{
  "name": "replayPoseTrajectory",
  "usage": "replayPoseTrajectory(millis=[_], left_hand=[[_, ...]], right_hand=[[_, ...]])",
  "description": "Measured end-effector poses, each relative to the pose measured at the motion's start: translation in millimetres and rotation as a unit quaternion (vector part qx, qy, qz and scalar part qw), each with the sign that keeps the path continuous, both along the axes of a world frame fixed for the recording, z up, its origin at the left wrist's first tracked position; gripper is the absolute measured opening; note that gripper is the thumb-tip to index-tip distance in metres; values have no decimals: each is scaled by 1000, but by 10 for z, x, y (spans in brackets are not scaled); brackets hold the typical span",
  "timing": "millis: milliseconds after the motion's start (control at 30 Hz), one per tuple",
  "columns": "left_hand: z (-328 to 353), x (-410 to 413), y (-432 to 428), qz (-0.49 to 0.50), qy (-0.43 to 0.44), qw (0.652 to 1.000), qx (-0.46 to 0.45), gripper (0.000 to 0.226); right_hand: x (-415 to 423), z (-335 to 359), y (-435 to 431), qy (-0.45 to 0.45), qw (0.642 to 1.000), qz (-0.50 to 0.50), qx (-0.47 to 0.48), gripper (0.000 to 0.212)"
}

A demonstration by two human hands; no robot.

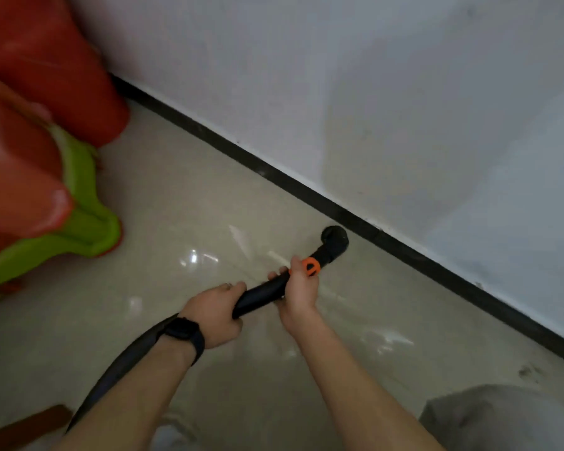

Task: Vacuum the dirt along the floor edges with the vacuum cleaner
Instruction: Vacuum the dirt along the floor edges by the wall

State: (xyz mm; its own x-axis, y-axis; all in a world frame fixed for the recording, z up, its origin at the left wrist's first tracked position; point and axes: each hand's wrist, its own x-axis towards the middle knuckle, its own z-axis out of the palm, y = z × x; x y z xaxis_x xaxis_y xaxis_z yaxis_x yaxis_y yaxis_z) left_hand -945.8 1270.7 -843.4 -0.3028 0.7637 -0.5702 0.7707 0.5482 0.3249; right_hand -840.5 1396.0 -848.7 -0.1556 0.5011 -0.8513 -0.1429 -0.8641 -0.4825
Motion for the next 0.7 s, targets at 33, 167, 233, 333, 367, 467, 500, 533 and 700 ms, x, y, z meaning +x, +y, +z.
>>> replayPoseTrajectory(millis=[33, 167, 233, 333, 367, 467, 500, 533, 700], left_hand=[[236, -23, -140, 34, -10, 999, 8, 27], [1165, 88, -720, 183, -34, 982, 21, 41], [1610, 287, -946, 250, -47, 967, 15, 47], [2318, 690, -1089, 352, -45, 934, 31, 39], [2572, 839, -1087, 377, -48, 924, 38, 36], [3395, 1337, -1024, 455, -79, 885, 60, 25], [3662, 1519, -1004, 478, -94, 871, 71, 24], [3907, 1710, -994, 503, -114, 853, 83, 25], [4844, 2615, -1048, 614, -192, 746, 174, 38]], right_hand=[[-65, 243, -36, -5, 999, 30, 14, 10], [-203, 1221, -170, -21, 981, 154, 119, 15], [-195, 1772, -287, -7, 960, 218, 177, 16], [-52, 2662, -486, 50, 930, 282, 229, 24], [21, 2958, -531, 79, 927, 291, 223, 30], [266, 3790, -614, 154, 924, 318, 144, 34], [354, 4051, -640, 164, 919, 337, 120, 30], [451, 4302, -679, 163, 914, 356, 110, 26], [929, 5392, -1024, 163, 863, 426, 216, 31]])
